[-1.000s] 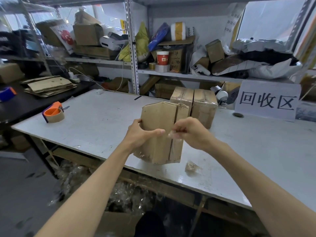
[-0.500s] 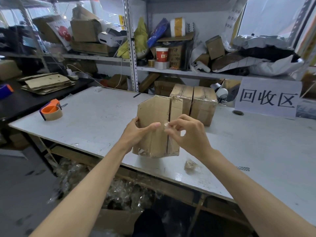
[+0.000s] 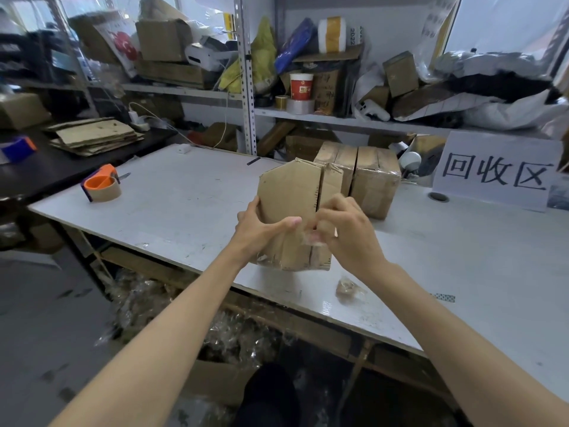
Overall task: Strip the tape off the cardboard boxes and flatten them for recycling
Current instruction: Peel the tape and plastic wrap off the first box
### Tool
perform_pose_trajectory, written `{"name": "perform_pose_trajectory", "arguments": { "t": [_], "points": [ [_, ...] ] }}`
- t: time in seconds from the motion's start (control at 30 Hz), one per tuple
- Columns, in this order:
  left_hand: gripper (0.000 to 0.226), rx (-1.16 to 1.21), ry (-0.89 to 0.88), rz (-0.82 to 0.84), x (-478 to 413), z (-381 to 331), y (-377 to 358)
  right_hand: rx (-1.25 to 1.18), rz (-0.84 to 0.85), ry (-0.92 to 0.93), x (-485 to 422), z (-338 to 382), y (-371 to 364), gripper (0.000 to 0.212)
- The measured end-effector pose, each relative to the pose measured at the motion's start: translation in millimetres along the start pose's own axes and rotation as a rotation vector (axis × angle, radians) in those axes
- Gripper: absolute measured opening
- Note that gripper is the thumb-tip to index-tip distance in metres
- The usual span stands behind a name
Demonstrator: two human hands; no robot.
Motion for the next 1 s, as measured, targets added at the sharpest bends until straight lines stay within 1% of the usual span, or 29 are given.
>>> {"name": "perform_pose_trajectory", "arguments": {
  "t": [0.07,0.1,0.17,0.2,0.27,0.33,0.37,0.4,0.43,0.47,0.53,0.57,0.6,0.67,0.73,0.8,0.87,1.0],
  "points": [
    [0.133,-0.02,0.002,0.01,-0.5,0.2,-3.3,-0.006,-0.102,-0.01,1.1,1.8,8.9,0.015],
    [0.133,-0.03,0.003,0.01,-1.0,0.1,-3.5,-0.024,-0.109,0.003,1.8,4.3,9.7,0.014],
    [0.134,-0.034,0.002,0.028,-1.4,0.2,-3.8,-0.059,-0.062,0.035,3.8,8.2,6.2,0.003],
    [0.133,-0.024,-0.001,0.046,-1.3,0.6,-4.6,-0.079,-0.027,0.041,4.9,8.6,4.7,0.003],
    [0.131,-0.015,-0.01,0.078,-0.8,1.7,-6.0,-0.1,0.064,0.047,7.3,8.0,1.8,0.019],
    [0.136,-0.048,0.004,0.109,-0.9,3.4,-7.9,-0.065,0.116,0.056,10.4,6.7,-0.1,0.033],
    [0.139,-0.067,0.013,0.12,-0.8,3.5,-9.0,-0.051,0.102,0.064,11.4,7.2,1.0,0.033],
    [0.141,-0.077,0.015,0.118,-0.5,2.9,-9.0,-0.045,0.072,0.074,11.8,7.8,2.4,0.028],
    [0.141,-0.074,0.008,0.102,-0.2,1.9,-8.0,-0.049,0.052,0.074,11.3,7.7,3.1,0.022],
    [0.138,-0.05,0.001,0.076,0.1,1.2,-6.1,-0.062,0.068,0.053,10.3,5.9,1.6,0.02],
    [0.13,0.03,0.002,0.027,1.1,1.5,-1.4,-0.1,0.201,-0.016,9.8,1.2,-7.7,0.024],
    [0.128,0.051,0.008,0.03,1.7,2.1,-1.3,-0.128,0.256,-0.046,11.3,-1.4,-11.3,0.025],
    [0.129,0.045,0.012,0.045,1.9,2.5,-2.5,-0.15,0.258,-0.06,12.4,-3.6,-11.3,0.022],
    [0.131,0.009,0.019,0.071,1.4,2.3,-5.0,-0.122,0.136,-0.058,13.4,-5.5,-3.3,0.016],
    [0.131,0.015,0.028,0.068,1.0,0.5,-5.0,-0.046,0.006,-0.03,14.6,-1.3,3.8,0.017],
    [0.127,0.047,0.033,0.069,1.6,-1.8,-4.8,-0.01,-0.056,0.014,14.7,6.8,6.8,0.016],
    [0.122,0.101,0.041,0.071,2.3,-4.1,-4.4,0.024,-0.063,0.053,15.1,12.6,7.7,0.011],
    [0.115,0.133,0.03,0.063,3.6,-10.1,-7.3,0.076,0.02,-0.009,12.4,5.5,8.0,0.032]
  ]
}}
Point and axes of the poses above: each hand's wrist, its own x-axis away from the middle knuckle, its own y-axis out of the back of the hand, z = x × y, the point moved 7 cm from there along -x, towards the middle knuckle, and after that the axes turned 1 degree about -y, right-handed, at the moved point
